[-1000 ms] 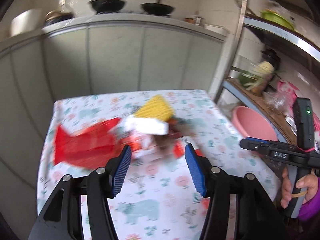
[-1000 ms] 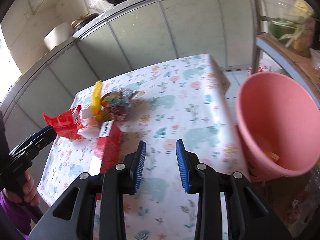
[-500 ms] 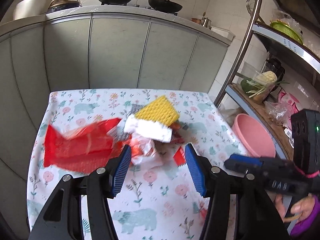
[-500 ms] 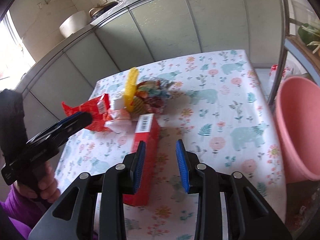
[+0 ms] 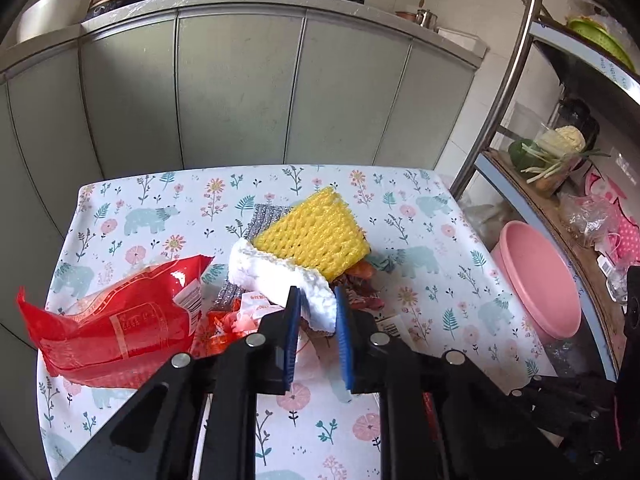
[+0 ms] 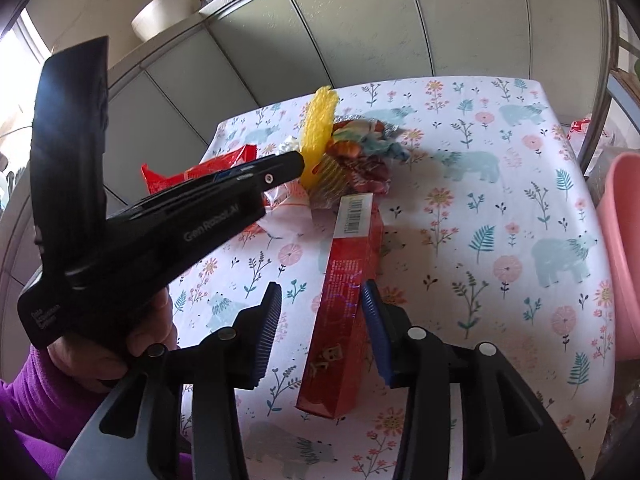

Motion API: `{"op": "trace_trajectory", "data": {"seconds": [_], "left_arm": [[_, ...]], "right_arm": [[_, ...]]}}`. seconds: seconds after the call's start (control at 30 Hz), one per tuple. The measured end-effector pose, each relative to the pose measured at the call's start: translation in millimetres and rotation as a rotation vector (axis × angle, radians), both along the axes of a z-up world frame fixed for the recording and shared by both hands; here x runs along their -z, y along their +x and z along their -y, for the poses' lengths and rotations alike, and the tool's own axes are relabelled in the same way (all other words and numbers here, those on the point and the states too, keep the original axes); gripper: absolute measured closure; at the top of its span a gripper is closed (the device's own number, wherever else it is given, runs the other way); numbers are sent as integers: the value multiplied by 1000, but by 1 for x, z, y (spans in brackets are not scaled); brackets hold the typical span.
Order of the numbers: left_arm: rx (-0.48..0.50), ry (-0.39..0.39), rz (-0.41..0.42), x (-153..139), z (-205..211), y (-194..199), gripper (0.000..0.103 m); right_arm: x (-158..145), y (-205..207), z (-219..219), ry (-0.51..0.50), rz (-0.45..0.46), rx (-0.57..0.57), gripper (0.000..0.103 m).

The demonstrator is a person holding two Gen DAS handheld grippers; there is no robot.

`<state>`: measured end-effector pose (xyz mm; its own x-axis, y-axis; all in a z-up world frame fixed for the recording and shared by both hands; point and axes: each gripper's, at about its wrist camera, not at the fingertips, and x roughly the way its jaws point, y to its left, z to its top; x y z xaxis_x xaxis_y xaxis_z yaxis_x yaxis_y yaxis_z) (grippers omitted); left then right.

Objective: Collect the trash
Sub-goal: 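Grasp the white foam block with the left tool while the right tool grasps the red box, then carry the foam block and red box over the pink basin and open both tools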

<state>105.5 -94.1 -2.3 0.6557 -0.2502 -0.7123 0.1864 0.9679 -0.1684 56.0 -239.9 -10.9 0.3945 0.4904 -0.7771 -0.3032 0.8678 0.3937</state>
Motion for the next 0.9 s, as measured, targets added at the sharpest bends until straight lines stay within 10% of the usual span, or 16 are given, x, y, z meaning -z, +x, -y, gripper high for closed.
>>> {"op": "trace_trajectory", "data": {"seconds": [0.9], "left_arm": [[67,-79,147,-50,-27,-79,90]], "right_arm": [[-8,-23,38,61,54,106,76]]}}
